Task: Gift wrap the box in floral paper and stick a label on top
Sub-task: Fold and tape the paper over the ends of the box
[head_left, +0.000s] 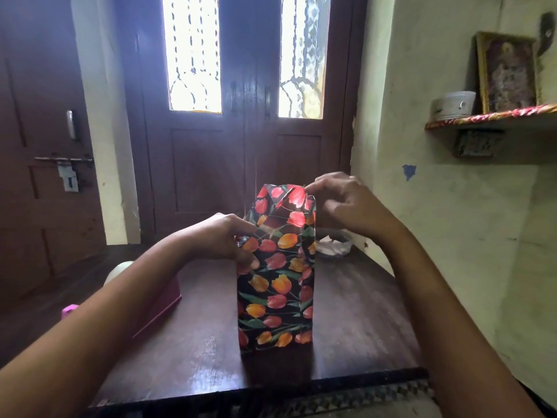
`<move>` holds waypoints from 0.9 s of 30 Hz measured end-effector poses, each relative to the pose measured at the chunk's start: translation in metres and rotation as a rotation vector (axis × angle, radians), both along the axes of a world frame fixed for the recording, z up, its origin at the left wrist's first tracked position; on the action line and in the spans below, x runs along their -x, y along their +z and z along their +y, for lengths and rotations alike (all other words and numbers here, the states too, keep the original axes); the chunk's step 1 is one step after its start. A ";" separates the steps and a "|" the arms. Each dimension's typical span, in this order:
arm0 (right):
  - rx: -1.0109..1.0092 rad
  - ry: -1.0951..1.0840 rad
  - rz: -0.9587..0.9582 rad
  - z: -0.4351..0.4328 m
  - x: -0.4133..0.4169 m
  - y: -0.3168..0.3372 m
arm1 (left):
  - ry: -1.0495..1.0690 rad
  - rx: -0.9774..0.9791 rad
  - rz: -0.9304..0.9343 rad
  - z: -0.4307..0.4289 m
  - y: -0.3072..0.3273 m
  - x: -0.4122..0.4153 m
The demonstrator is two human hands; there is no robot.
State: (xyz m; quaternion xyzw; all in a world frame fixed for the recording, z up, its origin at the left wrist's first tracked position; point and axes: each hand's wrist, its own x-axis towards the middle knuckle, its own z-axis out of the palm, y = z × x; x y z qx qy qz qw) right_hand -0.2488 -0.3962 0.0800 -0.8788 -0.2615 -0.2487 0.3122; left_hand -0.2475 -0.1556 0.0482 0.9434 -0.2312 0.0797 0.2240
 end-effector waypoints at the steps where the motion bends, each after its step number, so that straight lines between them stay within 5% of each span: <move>1: 0.119 -0.026 0.045 -0.002 -0.002 -0.003 | 0.005 0.009 0.006 0.000 0.000 -0.001; 6: 0.010 -0.074 -0.166 0.006 -0.010 -0.009 | 0.006 0.036 0.057 0.000 0.001 0.001; 14: -0.719 0.155 0.119 0.017 -0.005 -0.047 | -0.040 0.119 0.057 0.004 -0.004 0.002; 19: -0.502 0.350 0.419 0.024 -0.010 -0.090 | -0.163 0.269 0.135 0.006 -0.002 0.004; 27: -0.212 0.372 0.229 0.026 -0.027 -0.082 | -0.202 0.367 0.250 0.021 -0.007 -0.004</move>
